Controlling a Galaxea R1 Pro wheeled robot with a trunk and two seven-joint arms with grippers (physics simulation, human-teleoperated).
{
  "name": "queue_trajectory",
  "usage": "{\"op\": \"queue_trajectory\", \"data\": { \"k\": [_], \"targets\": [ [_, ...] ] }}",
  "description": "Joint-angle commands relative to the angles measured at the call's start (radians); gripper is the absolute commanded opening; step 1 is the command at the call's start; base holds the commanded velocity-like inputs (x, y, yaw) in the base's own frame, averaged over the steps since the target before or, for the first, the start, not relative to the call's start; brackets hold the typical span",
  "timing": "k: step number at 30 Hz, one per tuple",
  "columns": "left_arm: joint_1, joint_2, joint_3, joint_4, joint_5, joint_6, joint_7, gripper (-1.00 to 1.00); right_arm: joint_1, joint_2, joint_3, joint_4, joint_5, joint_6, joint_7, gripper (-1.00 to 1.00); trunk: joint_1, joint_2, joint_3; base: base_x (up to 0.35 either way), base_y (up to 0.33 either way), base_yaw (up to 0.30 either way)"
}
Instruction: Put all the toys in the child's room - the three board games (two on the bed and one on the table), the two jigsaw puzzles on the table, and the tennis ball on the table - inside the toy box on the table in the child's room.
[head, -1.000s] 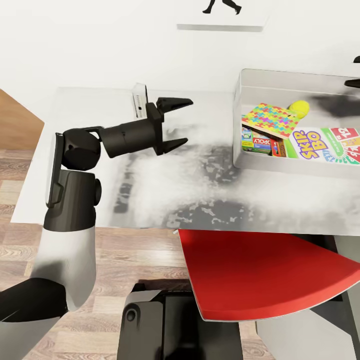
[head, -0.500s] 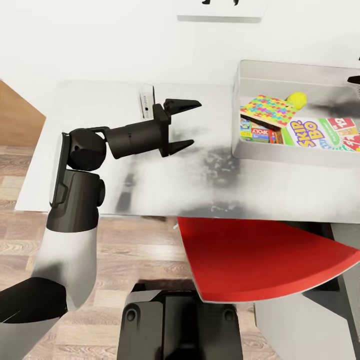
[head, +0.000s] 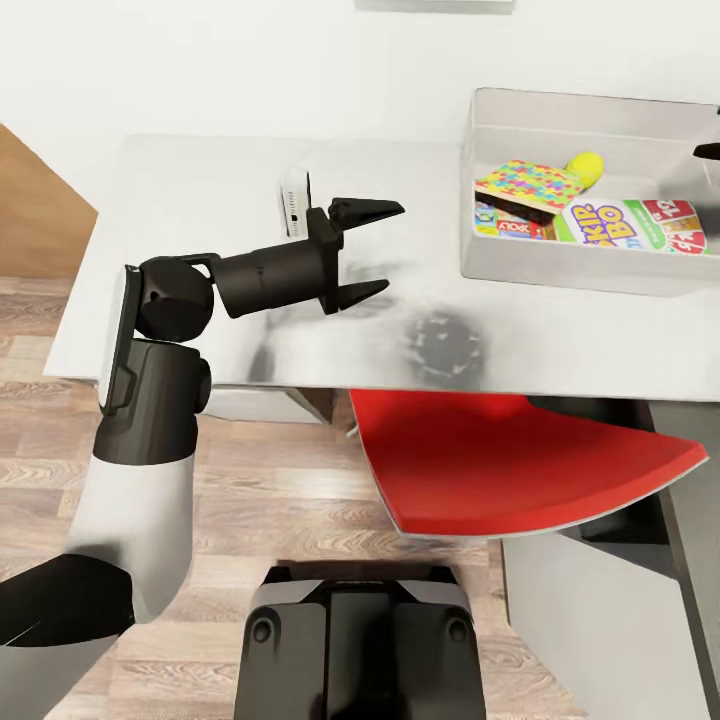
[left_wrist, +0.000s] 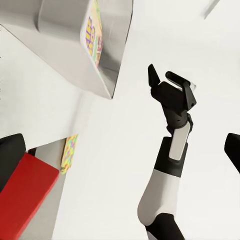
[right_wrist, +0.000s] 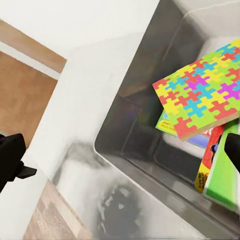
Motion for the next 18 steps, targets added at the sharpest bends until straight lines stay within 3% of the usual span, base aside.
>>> {"op": "queue_trajectory", "data": {
  "k": [1,10,18],
  "targets": [
    [-0.001,-0.001,0.001,0.000,0.009,0.001,0.010,1.00,-0.002,-0.001,0.005,-0.001,-0.002,0.003,0.003,1.00,0.000,-0.002,-0.001,-0.080,0.000,0.000],
    [-0.001,0.000,0.004,0.000,0.009,0.001,0.010,1.00,-0.002,-0.002,0.005,-0.007,-0.002,0.003,0.002,1.00,0.000,-0.002,-0.001,-0.042,0.000,-0.009],
    [-0.001,0.000,0.005,0.000,0.010,0.003,0.009,1.00,-0.002,-0.002,0.005,-0.008,-0.002,0.003,0.001,1.00,0.000,-0.002,0.001,-0.011,0.000,-0.152]
  ]
}}
